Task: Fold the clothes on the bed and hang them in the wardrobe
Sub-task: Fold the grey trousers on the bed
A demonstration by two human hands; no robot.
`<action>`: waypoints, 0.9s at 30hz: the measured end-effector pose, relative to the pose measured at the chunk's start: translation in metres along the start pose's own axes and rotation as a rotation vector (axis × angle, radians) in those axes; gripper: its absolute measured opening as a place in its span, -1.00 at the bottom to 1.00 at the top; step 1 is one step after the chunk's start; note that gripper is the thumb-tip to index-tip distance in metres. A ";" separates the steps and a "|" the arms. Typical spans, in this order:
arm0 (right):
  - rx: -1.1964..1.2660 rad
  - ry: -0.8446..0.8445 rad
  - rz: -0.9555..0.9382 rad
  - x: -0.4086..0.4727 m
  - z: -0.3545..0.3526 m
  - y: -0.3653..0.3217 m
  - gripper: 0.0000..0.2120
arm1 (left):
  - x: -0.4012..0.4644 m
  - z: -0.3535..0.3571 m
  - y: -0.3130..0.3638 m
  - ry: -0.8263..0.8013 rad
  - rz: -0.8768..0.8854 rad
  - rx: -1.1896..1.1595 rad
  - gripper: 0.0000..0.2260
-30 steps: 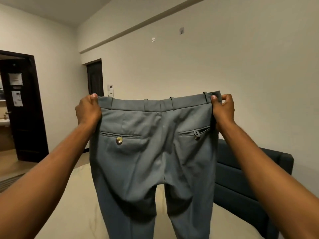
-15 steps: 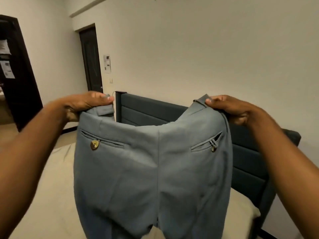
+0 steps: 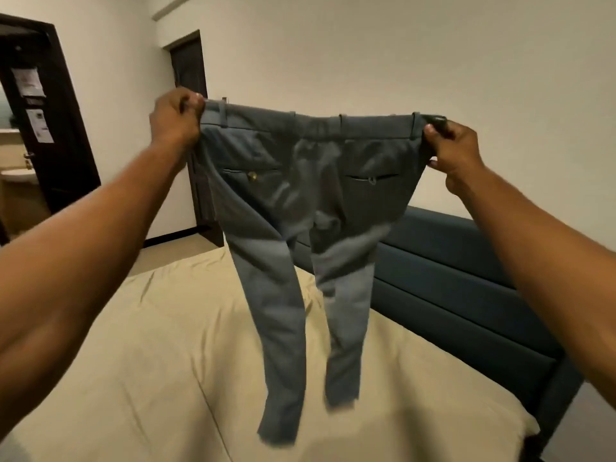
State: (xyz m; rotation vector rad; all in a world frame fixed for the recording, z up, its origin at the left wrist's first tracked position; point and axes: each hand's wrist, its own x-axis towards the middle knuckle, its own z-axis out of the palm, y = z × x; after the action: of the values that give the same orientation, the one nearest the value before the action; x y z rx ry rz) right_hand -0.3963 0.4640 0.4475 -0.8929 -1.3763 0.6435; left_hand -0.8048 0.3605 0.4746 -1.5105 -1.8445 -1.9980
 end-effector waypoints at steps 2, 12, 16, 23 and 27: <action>0.065 -0.062 -0.032 -0.014 -0.004 -0.008 -0.80 | -0.009 -0.016 0.007 -0.011 0.018 -0.113 -0.83; -0.371 -0.701 0.451 -0.218 -0.064 0.186 -0.84 | -0.255 -0.063 -0.184 -0.882 -0.147 0.033 -0.72; -0.511 -0.811 0.662 -0.379 -0.081 0.310 -0.87 | -0.424 -0.069 -0.332 -0.967 -0.353 0.239 -0.58; -0.769 -0.803 0.844 -0.629 -0.122 0.441 -0.78 | -0.663 -0.116 -0.438 -0.886 -0.606 0.407 -0.87; -0.733 -0.724 0.945 -0.667 -0.134 0.438 -0.87 | -0.703 -0.132 -0.447 -0.819 -0.691 0.292 -0.74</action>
State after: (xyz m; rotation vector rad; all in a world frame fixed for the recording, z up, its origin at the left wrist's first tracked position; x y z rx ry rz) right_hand -0.2918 0.1242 -0.2799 -2.1009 -1.8421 1.2908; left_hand -0.7798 -0.0004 -0.2877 -1.9358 -3.1538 -1.1643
